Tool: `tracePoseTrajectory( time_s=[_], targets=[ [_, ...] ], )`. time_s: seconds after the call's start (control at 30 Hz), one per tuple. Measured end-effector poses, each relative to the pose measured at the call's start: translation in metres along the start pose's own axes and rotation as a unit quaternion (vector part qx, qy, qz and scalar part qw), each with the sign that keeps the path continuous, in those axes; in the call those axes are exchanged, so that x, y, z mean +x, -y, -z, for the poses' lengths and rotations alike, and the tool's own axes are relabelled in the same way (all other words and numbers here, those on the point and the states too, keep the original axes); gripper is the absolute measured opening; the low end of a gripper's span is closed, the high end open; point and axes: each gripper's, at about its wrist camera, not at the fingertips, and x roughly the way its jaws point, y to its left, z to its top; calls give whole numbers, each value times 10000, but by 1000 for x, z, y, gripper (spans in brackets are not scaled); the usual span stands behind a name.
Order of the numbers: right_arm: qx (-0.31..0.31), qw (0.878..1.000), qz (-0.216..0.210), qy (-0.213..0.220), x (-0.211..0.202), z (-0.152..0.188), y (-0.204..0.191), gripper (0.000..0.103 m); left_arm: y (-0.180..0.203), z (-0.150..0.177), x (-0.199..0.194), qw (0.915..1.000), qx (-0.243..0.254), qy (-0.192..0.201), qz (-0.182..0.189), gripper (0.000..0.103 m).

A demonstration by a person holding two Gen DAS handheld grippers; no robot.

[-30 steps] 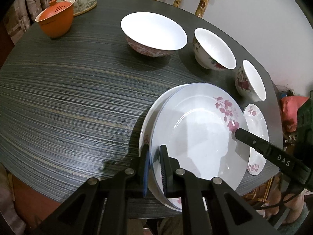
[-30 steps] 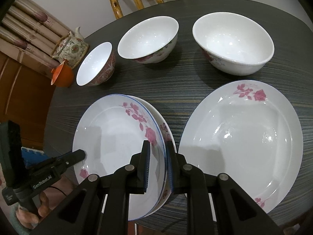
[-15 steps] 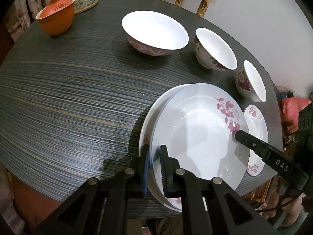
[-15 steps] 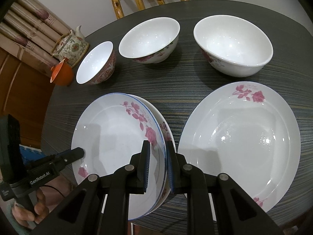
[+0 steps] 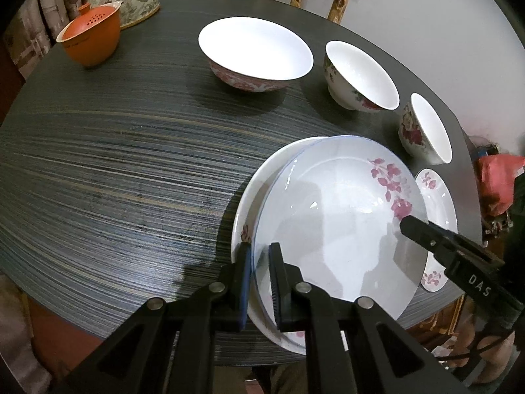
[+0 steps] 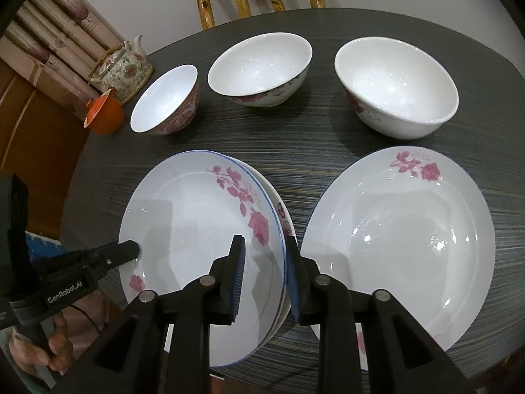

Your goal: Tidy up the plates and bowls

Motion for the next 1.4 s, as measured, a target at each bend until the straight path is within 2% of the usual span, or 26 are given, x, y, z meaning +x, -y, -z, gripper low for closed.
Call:
tracePoseTrajectory(
  time_s=[0.17, 0.7, 0.8, 0.93, 1.0, 1.4],
  targets=[
    [-99, 9999, 114, 43, -2, 0, -3, 26, 8, -3, -11, 9992, 221, 276, -166, 11],
    [-176, 9995, 240, -48, -2, 3, -8, 27, 1, -2, -14, 9995, 81, 269, -118, 11],
    [-289, 9988, 401, -9, -4, 3, -13, 33, -1, -1, -17, 9994, 87, 306, -135, 11],
    [-406, 9982, 404, 166, -13, 2, -20, 41, -1, -1, -16, 9995, 71, 294, -110, 11],
    [-494, 9973, 493, 232, -16, 2, -24, 41, -2, 0, -17, 9995, 90, 296, -108, 11],
    [-482, 9976, 418, 287, -28, 15, -26, 41, 2, 9, -27, 9989, 242, 396, -32, 15]
  ],
)
